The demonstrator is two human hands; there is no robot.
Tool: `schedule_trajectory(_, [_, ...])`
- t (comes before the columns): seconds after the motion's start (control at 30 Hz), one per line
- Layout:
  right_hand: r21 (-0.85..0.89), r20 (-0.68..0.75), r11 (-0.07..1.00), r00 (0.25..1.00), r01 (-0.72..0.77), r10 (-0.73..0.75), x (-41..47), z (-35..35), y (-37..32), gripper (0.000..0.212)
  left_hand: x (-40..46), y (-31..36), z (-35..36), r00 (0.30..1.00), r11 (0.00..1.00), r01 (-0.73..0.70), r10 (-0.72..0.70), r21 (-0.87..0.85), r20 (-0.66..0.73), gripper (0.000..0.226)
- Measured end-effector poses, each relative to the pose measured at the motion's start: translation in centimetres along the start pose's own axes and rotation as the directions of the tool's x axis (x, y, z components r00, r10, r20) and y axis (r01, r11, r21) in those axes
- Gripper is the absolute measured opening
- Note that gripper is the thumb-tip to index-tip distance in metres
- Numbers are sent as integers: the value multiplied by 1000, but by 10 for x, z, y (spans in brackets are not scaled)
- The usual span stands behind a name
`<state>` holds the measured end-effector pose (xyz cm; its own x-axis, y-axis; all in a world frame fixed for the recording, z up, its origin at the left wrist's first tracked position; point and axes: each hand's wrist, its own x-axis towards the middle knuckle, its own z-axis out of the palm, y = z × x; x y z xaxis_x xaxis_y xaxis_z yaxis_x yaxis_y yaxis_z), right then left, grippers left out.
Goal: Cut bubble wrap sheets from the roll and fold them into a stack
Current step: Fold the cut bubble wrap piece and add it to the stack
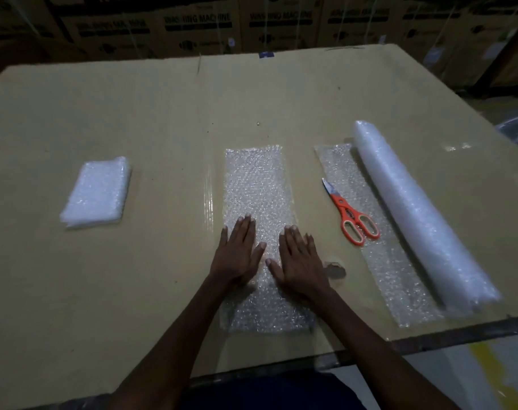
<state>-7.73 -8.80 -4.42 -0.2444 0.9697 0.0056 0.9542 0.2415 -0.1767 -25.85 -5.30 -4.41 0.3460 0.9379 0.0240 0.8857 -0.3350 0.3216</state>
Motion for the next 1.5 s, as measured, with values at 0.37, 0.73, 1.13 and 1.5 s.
schedule_trajectory(0.37, [-63,96,994,992,90,-83,3,13,-45,76,-52,-67,9,977,980,-152,168,128,-131,69])
schedule_trajectory(0.73, [10,146,999,988,53,-54,-1,7,-48,76,-53,-64,0,993,993,-118,118,0,-31,77])
schedule_trajectory(1.13, [127,-156,972,972,196,-175,-5,-14,-45,55,-124,-50,-16,891,858,-438,376,-269,-254,37])
schedule_trajectory(1.5, [473,-212,843,962,255,-172,-52,-14,-45,22,-132,-50,-8,888,865,-445,392,-230,-242,27])
